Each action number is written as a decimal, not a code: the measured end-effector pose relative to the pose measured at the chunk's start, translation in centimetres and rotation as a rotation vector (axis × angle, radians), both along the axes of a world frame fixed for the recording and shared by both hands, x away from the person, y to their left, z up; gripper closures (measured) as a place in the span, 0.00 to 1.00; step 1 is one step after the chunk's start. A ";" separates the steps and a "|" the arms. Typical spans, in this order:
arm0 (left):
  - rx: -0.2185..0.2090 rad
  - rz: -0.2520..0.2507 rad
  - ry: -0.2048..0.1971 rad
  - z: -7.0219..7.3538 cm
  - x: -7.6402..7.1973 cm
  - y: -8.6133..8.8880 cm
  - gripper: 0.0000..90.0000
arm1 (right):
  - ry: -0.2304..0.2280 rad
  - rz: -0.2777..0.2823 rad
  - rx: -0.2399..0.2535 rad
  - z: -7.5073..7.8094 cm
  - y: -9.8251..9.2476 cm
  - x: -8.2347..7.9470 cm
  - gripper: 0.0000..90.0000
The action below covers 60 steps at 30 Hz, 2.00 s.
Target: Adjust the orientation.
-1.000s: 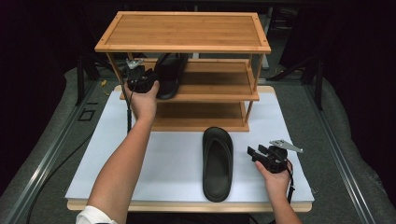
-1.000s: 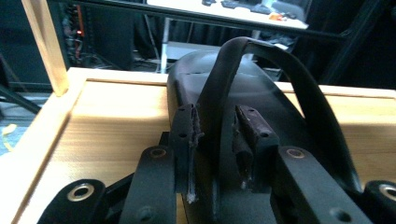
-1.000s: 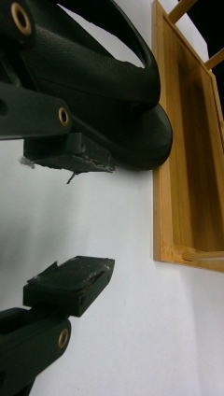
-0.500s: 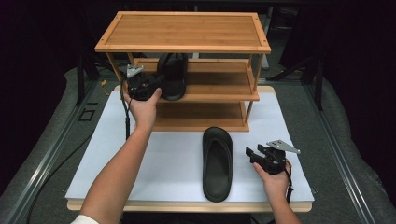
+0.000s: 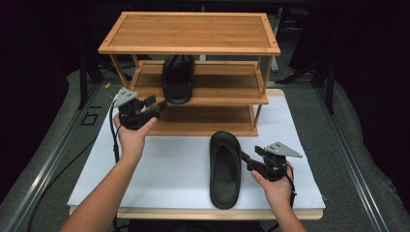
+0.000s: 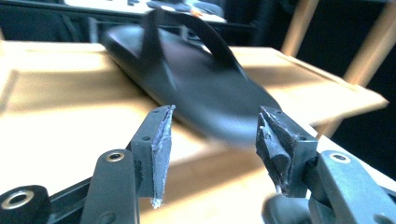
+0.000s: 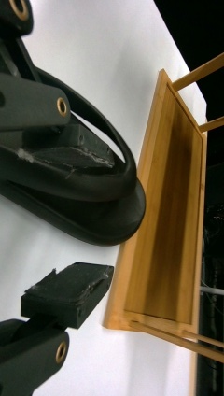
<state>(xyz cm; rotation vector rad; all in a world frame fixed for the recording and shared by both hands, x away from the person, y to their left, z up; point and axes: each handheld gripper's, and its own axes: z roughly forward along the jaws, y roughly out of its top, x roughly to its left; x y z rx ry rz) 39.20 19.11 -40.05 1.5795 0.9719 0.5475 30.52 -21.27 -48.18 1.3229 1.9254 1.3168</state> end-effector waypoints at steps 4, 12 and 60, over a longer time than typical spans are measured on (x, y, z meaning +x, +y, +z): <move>0.048 -0.079 0.009 -2.0 -2.3 0.3 0.51 | 0.004 -0.003 -0.006 0.6 0.4 -0.3 0.47; 0.065 -0.059 0.011 -5.7 -4.7 1.5 0.48 | -0.020 -0.012 -0.065 -0.2 1.7 -1.9 0.45; 0.052 -0.005 0.122 -9.9 -2.8 3.4 0.45 | 0.146 0.040 -0.136 -4.7 0.2 -2.3 0.86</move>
